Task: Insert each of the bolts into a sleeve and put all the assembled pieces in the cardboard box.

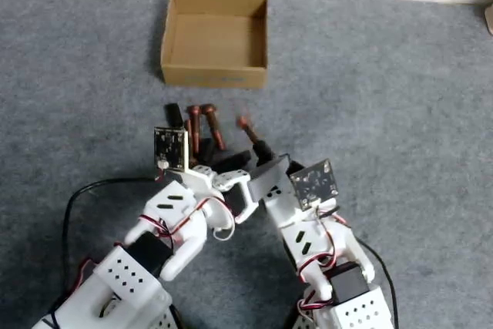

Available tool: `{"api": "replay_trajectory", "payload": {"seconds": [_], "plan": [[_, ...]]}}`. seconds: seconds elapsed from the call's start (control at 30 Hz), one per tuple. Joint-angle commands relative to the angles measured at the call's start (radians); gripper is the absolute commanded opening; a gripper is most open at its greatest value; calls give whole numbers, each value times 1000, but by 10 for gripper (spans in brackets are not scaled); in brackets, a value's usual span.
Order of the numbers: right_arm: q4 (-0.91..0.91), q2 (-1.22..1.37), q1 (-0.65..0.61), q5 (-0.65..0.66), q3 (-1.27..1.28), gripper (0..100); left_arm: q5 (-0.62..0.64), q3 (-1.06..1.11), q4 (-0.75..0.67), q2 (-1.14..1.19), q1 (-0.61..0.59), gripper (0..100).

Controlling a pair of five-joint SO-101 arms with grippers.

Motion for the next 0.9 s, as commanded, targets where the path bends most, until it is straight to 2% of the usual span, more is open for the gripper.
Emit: {"api": "replay_trajectory", "payload": {"seconds": [0.0, 0.3, 0.47, 0.57, 0.87], "plan": [[-5, -13, 12, 5, -18, 4, 5, -58, 12, -24, 16, 280], [-5, -13, 12, 5, -18, 4, 3, -62, 11, -27, 4, 252], [-5, -13, 13, 6, -16, 4, 6, -65, 6, -35, -165, 249], [-5, -13, 13, 9, -12, 4, 11, -56, -61, -30, -251, 248], [-4, -12, 88, 11, -10, 4, 11, -35, -84, -24, -335, 248]]}}
